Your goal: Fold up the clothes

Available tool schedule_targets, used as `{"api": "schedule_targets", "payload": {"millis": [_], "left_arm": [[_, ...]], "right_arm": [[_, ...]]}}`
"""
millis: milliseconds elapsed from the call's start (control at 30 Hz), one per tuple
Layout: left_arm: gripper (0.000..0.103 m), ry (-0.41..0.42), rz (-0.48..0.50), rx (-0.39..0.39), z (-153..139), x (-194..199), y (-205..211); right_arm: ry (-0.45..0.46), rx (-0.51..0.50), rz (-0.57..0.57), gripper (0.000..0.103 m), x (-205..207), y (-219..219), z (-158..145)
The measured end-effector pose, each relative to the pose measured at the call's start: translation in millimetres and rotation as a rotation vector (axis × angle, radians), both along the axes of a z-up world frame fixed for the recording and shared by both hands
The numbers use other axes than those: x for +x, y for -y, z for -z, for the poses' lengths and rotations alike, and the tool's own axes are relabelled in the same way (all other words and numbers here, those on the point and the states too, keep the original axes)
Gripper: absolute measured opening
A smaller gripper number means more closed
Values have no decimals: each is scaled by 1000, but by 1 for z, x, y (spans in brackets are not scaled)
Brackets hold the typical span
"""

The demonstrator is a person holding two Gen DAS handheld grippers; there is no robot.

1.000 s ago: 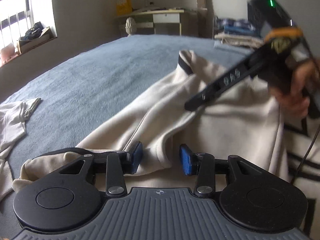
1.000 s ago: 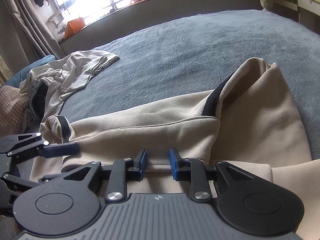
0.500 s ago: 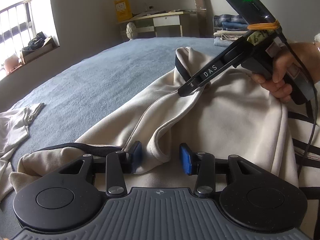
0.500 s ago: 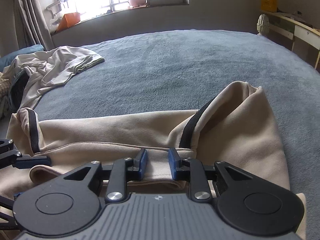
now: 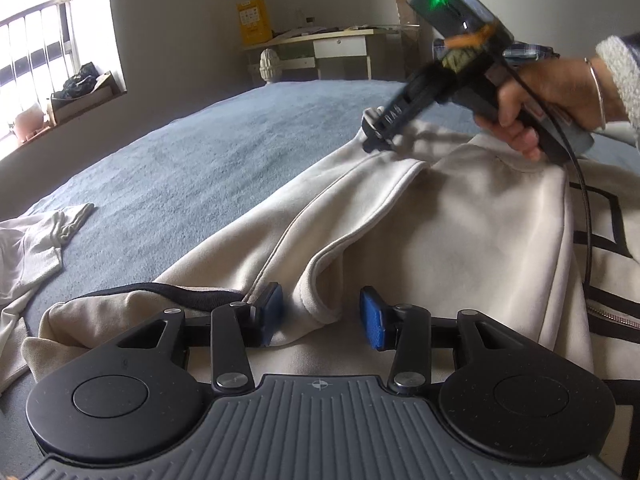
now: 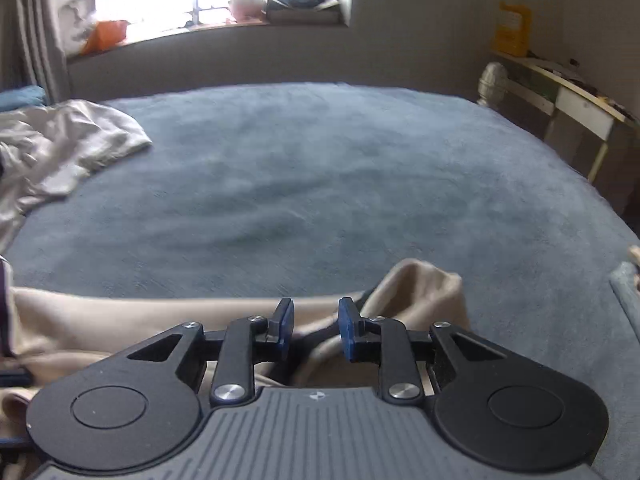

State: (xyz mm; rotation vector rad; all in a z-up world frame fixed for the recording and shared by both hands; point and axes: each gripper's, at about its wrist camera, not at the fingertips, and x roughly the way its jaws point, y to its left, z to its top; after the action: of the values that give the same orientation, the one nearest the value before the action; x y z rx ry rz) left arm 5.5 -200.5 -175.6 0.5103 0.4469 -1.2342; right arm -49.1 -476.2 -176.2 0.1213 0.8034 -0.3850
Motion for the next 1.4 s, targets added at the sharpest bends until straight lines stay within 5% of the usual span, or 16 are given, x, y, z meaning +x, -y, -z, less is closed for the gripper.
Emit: {"api": "schedule_targets", "payload": {"millis": [200,400,500,533,600,733,933,1067,1200,1400], "left_arm": [[43,1,0,-5,1,0,-1],[43,5,-2,-9,2,-2,-3],[43,15,-2,-11,2,-3,-2],[43,20,-2,-11,2,-4,-2],[43,30,-2,-10,2,-6,-2],[43,17,-2,-15,3,-2,-2],[43,11,-4,-23,3,-1,-4],[43,23,-7,-24,3,-3,-4],[43,-8,-25,-80,-13,2,-16],[51,-54,-170,-271,-54,34,-45]], "right_arm": [[104,198,128,25,-30,30,4],[172,127,62,26,-8,23,-32],[139,117,154,26,2,47,-15],[100,147,212,23,1,62,3],[169,310,273,20,-17,88,28],[233,394,333,23,-24,87,14],[252,429,88,25,-25,28,-27],[164,511,-112,30,-21,-22,0],[158,395,-138,28,-32,-50,20],[159,335,-129,28,-36,-60,18]]}}
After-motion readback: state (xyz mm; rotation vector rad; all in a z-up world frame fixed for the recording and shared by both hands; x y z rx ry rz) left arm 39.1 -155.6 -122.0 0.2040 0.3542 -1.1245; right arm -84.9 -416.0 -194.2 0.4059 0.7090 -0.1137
